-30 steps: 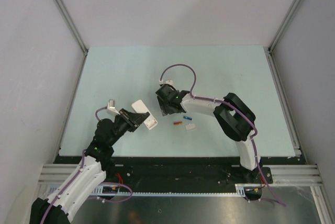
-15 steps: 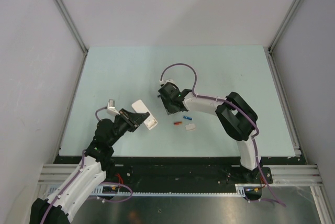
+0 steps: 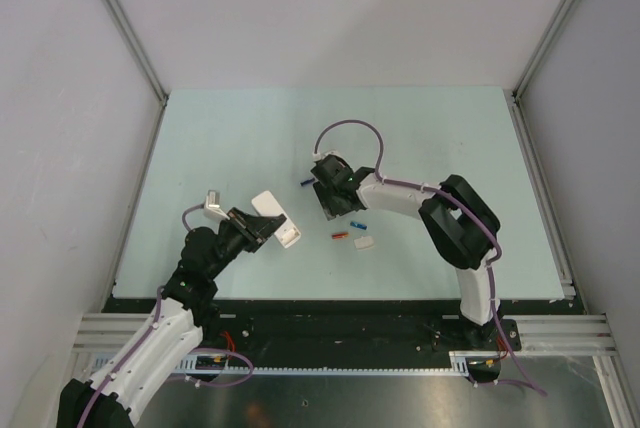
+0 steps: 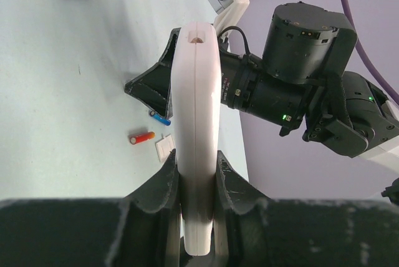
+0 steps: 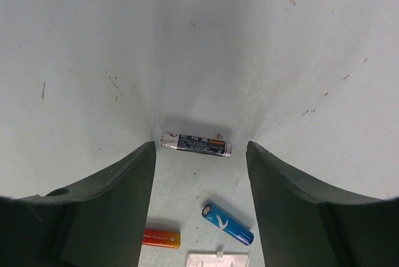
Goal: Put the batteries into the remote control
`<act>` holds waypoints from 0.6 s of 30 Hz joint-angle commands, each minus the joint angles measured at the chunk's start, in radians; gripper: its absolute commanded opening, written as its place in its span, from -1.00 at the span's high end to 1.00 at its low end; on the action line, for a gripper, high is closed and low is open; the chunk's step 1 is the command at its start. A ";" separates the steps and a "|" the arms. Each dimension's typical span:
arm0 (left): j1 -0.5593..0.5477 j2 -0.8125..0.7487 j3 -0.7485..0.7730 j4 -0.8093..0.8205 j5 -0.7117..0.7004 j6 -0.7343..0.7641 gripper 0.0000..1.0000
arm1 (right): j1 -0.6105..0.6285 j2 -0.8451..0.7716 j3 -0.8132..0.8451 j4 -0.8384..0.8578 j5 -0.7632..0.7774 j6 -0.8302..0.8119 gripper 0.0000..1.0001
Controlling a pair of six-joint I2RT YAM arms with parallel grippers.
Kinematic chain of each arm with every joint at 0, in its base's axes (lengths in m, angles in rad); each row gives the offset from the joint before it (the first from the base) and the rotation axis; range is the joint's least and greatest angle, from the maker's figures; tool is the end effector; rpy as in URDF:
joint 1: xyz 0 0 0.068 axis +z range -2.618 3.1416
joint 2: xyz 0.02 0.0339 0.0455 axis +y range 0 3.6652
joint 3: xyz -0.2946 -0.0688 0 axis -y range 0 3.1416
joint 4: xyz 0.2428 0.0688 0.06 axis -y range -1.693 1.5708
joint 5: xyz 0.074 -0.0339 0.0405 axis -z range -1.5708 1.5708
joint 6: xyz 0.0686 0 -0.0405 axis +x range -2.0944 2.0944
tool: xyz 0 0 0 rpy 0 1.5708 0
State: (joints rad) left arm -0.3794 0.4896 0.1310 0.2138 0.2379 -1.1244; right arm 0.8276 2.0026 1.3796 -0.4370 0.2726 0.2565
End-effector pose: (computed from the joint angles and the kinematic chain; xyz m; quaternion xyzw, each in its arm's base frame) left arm 0.1311 -0.0697 0.2027 -0.2010 0.7278 -0.5092 0.4131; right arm 0.3140 0.3144 0.1659 -0.2371 0.9294 0.0165 0.2822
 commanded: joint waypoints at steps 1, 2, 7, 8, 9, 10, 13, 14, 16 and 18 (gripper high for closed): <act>-0.003 -0.013 0.032 0.019 -0.003 0.012 1.00 | 0.002 -0.059 -0.022 -0.039 0.022 0.009 -0.34; -0.003 -0.011 0.033 0.019 -0.003 0.012 1.00 | 0.002 -0.070 -0.024 -0.039 0.022 0.016 -0.36; -0.001 -0.010 0.038 0.019 -0.003 0.011 0.99 | 0.013 -0.126 -0.024 -0.026 0.011 0.006 -0.38; -0.003 -0.009 0.038 0.019 -0.003 0.012 1.00 | 0.016 -0.134 -0.024 -0.023 0.013 0.004 -0.38; -0.003 -0.009 0.038 0.018 -0.002 0.012 1.00 | 0.016 -0.134 -0.024 -0.025 0.013 0.009 -0.38; -0.003 -0.011 0.038 0.018 -0.002 0.011 1.00 | 0.015 -0.139 -0.024 -0.025 0.013 0.027 -0.37; -0.003 -0.014 0.036 0.019 -0.006 0.008 1.00 | 0.027 -0.145 -0.022 -0.022 0.022 0.073 -0.33; -0.003 -0.014 0.035 0.018 -0.006 0.008 0.99 | 0.030 -0.145 -0.022 -0.014 0.020 0.104 -0.32; -0.003 -0.017 0.035 0.018 -0.006 0.008 1.00 | 0.048 -0.136 -0.016 -0.005 0.017 0.118 -0.29; -0.001 -0.025 0.035 0.015 -0.003 0.011 1.00 | 0.056 -0.124 0.016 -0.026 0.019 0.104 -0.26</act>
State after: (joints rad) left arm -0.3794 0.4870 0.1310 0.2134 0.2379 -1.1248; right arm 0.8593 1.8942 1.3502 -0.4572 0.2768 0.3286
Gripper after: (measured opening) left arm 0.224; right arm 0.641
